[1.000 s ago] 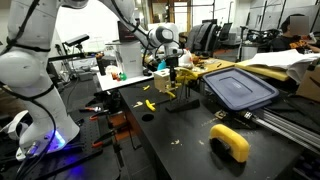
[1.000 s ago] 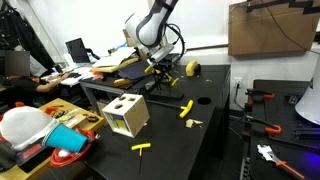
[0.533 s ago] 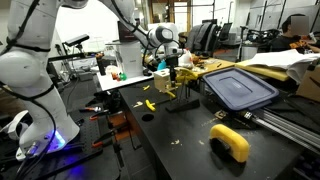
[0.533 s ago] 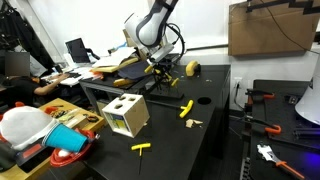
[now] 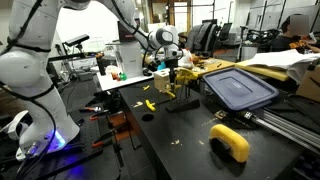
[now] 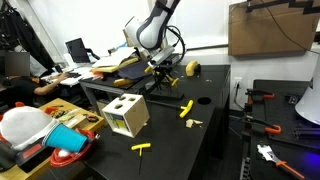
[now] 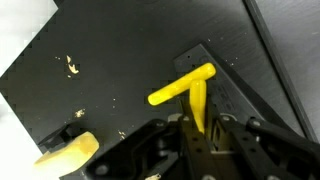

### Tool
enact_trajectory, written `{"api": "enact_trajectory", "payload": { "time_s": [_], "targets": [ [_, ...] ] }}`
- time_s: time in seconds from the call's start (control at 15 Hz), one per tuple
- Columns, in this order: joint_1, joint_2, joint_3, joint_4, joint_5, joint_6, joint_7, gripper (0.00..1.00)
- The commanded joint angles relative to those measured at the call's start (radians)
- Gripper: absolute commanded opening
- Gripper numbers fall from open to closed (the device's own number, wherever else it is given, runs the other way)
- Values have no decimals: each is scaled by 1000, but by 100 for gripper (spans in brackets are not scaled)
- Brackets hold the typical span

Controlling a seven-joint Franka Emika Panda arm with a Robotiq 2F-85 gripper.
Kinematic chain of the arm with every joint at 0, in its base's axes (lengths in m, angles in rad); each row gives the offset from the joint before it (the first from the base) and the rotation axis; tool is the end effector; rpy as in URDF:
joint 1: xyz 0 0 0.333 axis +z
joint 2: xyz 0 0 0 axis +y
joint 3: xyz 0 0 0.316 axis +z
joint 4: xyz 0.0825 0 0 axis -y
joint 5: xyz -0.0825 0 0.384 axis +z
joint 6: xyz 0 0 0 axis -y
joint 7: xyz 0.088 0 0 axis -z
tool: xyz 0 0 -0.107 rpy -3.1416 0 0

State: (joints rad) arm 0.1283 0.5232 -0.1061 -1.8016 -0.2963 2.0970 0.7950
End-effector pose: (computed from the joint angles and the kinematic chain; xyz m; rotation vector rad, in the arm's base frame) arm 0.6292 0.0039 0.2426 2.6624 -0.8024 -0.1287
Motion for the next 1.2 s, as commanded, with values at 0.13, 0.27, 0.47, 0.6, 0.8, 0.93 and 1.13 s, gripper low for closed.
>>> {"api": "enact_trajectory", "payload": {
  "time_s": [0.13, 0.27, 0.47, 0.6, 0.8, 0.93, 1.13],
  "targets": [
    [18, 15, -15, 2, -15, -14, 22, 4],
    [17, 14, -14, 1, -12, -9, 22, 4],
    [13, 12, -8, 0, 3, -2, 22, 4],
    [14, 5, -7, -7, 6, 5, 27, 43],
    [20, -13, -5, -26, 6, 21, 32, 66],
    [26, -21, -5, -35, 4, 32, 43, 79],
    [28, -36, -4, -40, 13, 40, 71, 100]
  ]
}}
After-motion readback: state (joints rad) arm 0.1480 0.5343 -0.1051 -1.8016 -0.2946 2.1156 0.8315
